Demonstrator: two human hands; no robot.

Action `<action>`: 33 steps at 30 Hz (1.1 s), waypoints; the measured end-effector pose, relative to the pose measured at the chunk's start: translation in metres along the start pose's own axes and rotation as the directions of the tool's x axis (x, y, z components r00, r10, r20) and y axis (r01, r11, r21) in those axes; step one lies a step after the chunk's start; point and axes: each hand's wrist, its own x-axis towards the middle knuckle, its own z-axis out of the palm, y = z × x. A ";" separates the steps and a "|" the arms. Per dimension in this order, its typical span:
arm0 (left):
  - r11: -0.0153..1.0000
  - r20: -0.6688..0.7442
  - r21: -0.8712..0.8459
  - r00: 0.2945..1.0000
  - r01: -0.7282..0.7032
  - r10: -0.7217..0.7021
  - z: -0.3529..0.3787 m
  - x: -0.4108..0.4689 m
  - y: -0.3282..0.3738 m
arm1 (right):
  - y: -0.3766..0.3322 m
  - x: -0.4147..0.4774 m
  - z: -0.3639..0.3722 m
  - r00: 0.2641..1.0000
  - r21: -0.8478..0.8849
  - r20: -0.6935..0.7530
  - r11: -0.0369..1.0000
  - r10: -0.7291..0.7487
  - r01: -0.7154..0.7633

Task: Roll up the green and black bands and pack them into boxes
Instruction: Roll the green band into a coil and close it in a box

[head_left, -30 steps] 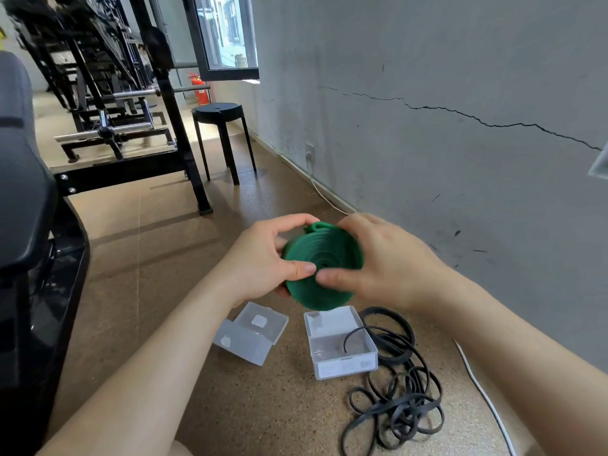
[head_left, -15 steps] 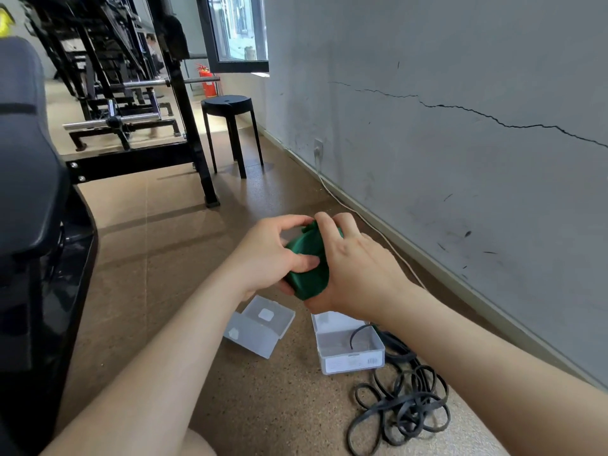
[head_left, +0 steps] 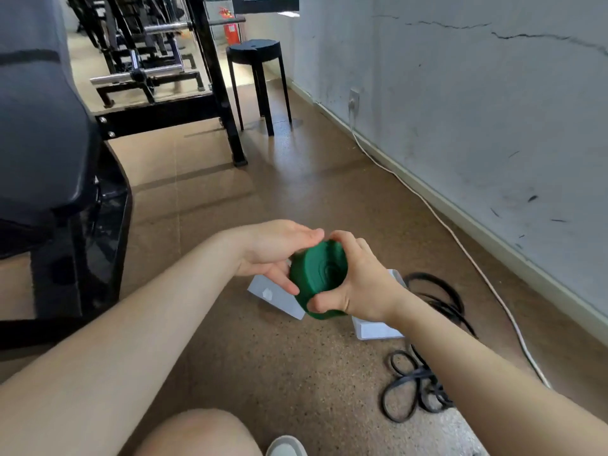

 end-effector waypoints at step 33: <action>0.596 -0.190 -0.803 0.956 -0.021 -0.222 0.014 0.181 -0.231 | 0.217 -0.010 0.089 0.763 0.878 0.324 0.124 0.560 -0.463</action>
